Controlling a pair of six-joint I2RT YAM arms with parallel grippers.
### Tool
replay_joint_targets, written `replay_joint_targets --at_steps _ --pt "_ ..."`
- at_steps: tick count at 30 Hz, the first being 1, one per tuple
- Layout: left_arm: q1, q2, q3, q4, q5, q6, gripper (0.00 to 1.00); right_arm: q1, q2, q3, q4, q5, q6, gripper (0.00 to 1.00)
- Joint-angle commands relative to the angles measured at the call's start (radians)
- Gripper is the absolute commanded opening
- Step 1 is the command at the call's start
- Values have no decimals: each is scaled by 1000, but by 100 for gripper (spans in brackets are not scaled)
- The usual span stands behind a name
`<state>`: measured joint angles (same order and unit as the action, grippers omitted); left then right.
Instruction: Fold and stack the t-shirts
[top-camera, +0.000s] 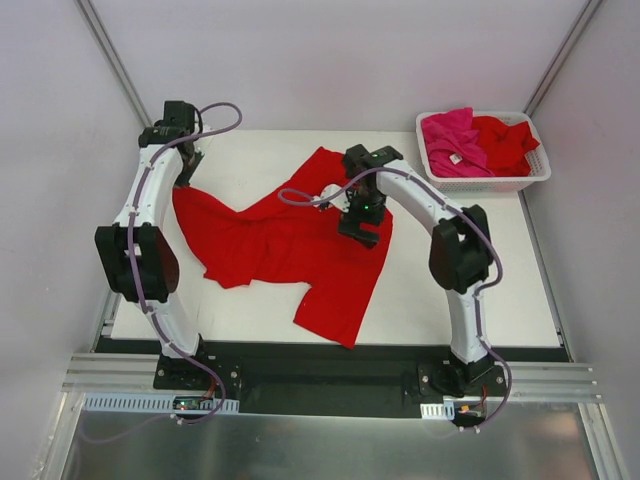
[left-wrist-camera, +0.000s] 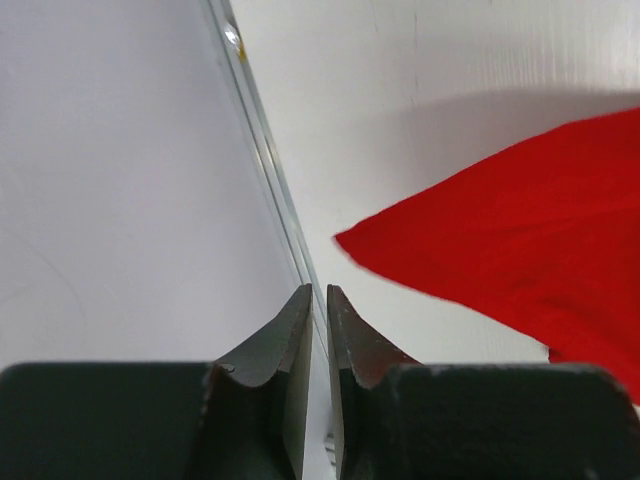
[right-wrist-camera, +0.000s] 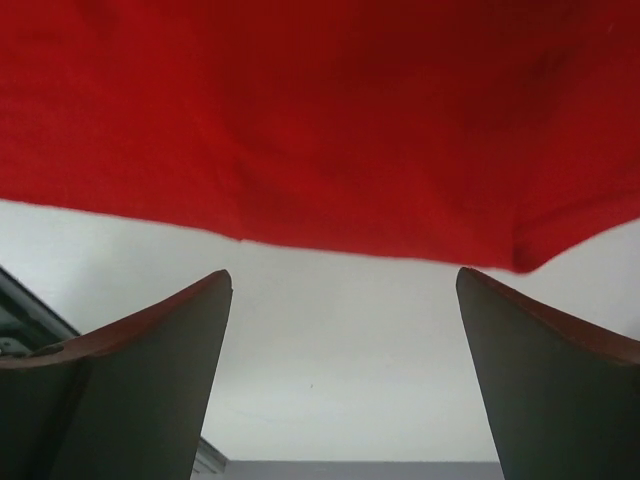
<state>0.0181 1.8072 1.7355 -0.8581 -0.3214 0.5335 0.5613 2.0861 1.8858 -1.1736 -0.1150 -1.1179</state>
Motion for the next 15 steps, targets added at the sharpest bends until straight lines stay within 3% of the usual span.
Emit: replay_joint_targets --at_steps 1,5,10,15 --pt "-50 46 148 -21 -18 33 11 35 86 177 26 -6 67 98" --pt "-98 41 153 -27 -38 48 12 71 127 188 71 11 53 98" --pt "-106 3 125 -27 -54 57 13 103 112 50 130 17 15 98" --pt "-106 -11 140 -28 7 28 14 103 111 -25 82 -8 1 98"
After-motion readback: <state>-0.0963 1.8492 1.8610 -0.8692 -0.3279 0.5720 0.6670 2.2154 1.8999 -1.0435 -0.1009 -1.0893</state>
